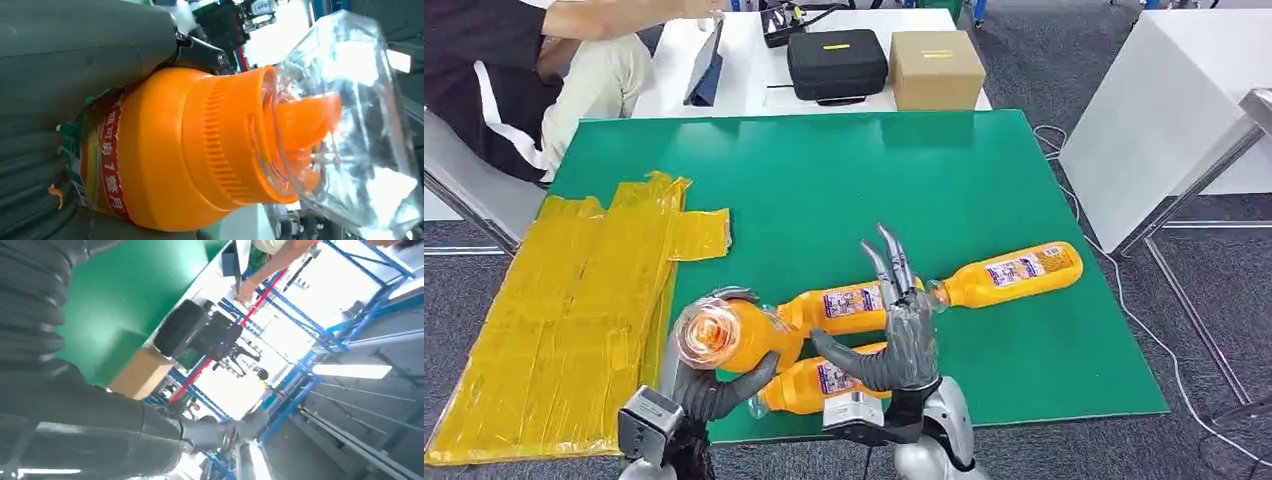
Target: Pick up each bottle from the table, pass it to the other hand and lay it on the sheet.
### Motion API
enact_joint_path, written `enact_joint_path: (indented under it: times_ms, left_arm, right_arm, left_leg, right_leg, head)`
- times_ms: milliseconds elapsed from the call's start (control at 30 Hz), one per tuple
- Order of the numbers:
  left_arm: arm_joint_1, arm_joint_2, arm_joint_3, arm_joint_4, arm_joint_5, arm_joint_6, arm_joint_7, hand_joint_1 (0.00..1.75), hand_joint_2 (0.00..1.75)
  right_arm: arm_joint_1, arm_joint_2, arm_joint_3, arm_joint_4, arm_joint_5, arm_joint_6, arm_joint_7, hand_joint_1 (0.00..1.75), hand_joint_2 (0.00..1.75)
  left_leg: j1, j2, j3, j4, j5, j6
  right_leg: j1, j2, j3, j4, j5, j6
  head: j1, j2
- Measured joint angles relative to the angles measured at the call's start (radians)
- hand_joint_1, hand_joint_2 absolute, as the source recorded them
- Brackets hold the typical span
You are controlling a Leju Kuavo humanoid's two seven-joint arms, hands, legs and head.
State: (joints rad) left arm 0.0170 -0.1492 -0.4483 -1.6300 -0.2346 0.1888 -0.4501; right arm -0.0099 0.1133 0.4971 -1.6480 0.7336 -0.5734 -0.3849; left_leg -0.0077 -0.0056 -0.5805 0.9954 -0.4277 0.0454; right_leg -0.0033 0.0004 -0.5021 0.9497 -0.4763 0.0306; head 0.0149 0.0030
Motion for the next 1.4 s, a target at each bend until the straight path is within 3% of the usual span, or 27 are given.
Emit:
enact_joint_path:
  times_ms: [400,667,867,1167,1400]
  left_arm:
    - [0.019,0.001,0.021,0.000,-0.022,0.030,0.002,1.75,1.75]
    - [0.032,0.001,0.099,0.030,-0.318,0.293,0.030,1.75,1.75]
    - [0.032,0.013,0.155,0.039,-0.756,0.491,0.107,1.75,1.75]
    - [0.040,0.024,0.280,-0.062,-0.935,0.509,0.116,1.75,1.75]
    - [0.008,0.064,0.314,-0.064,-1.206,0.486,0.274,1.75,1.75]
  right_arm:
    - [0.002,-0.007,-0.011,-0.028,0.035,-0.020,0.013,0.00,1.75]
    - [0.053,-0.048,-0.030,-0.103,0.179,-0.110,0.077,0.00,1.75]
    - [0.112,-0.078,-0.051,-0.166,0.217,-0.119,0.084,0.00,1.75]
    - [0.140,-0.102,-0.082,-0.172,0.180,-0.120,0.056,0.00,1.75]
    - [0.139,-0.105,-0.104,-0.172,0.229,-0.120,0.084,0.00,1.75]
  left_leg:
    - [0.000,0.001,0.000,0.000,0.000,0.000]
    - [0.000,0.001,0.000,0.000,0.000,0.000]
    - [0.000,0.001,0.000,0.000,0.000,0.000]
    - [0.000,0.001,0.000,0.000,0.000,0.000]
    - [0.000,0.001,0.000,0.000,0.000,0.000]
  right_leg:
    - [0.000,0.000,0.000,0.000,0.000,0.000]
    - [0.000,0.000,0.000,0.000,0.000,0.000]
    - [0.000,0.000,0.000,0.000,0.000,0.000]
    - [0.000,0.000,0.000,0.000,0.000,0.000]
    - [0.000,0.000,0.000,0.000,0.000,0.000]
  head:
    - [0.000,0.000]
    - [0.000,0.000]
    - [0.000,0.000]
    - [0.000,0.000]
    - [0.000,0.000]
